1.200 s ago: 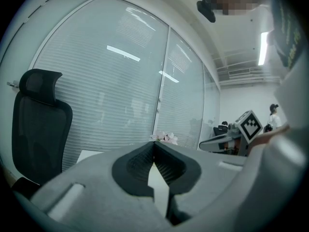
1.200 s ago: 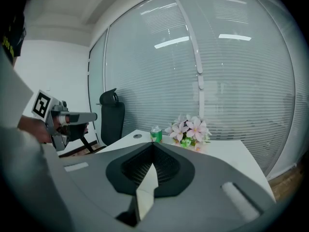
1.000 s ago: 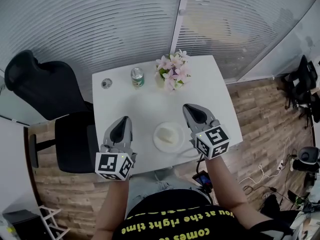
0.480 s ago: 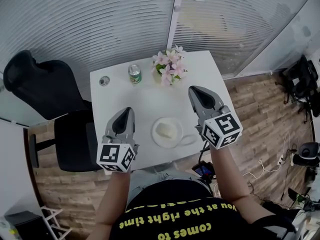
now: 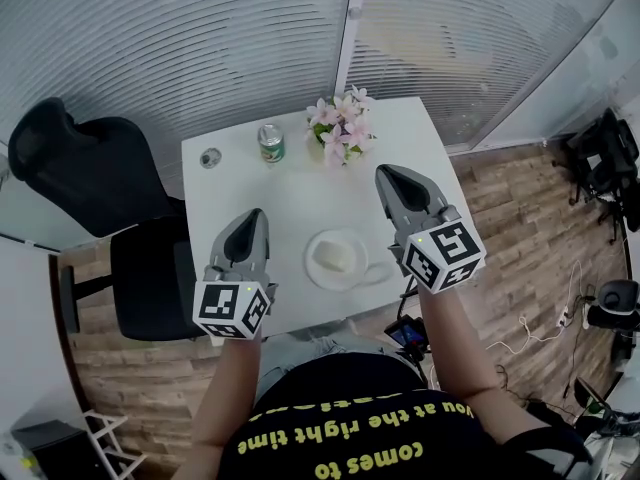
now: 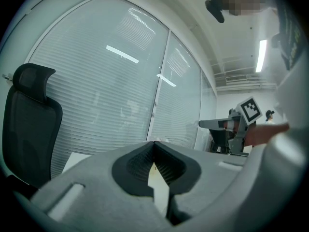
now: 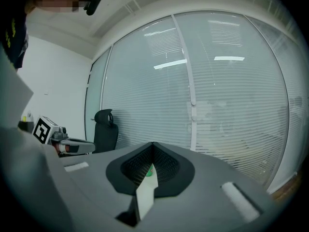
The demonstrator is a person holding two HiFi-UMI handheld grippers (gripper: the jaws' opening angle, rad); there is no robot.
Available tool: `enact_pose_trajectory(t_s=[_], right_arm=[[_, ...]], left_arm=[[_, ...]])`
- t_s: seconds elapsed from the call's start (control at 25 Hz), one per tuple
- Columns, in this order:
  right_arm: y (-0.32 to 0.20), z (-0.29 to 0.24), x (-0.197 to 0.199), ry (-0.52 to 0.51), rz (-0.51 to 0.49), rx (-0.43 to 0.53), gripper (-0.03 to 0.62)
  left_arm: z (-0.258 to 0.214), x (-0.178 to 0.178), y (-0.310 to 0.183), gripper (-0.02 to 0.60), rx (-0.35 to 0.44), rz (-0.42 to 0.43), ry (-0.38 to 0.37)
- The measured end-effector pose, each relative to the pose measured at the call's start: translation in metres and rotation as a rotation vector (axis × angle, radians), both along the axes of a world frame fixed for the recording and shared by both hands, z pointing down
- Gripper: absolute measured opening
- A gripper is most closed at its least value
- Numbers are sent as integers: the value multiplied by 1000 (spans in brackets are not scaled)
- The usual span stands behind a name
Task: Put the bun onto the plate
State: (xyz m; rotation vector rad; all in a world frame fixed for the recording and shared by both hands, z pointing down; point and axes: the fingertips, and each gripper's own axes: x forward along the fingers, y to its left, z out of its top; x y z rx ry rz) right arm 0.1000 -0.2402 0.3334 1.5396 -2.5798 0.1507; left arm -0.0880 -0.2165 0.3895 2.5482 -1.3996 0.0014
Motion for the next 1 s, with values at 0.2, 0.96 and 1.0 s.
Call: enact_pose_trajectory(t_s=[0.2, 0.96, 1.0], right_arm=[[2, -1, -1, -6, 2, 4, 6], [14, 2, 0, -26, 17, 2, 6], [14, 2, 0, -26, 16, 3, 6]], left_arm=[[0, 0, 1, 0, 0, 1, -1], [-2, -6, 7, 0, 7, -6, -4], [-2, -5, 7, 0, 7, -5, -4]])
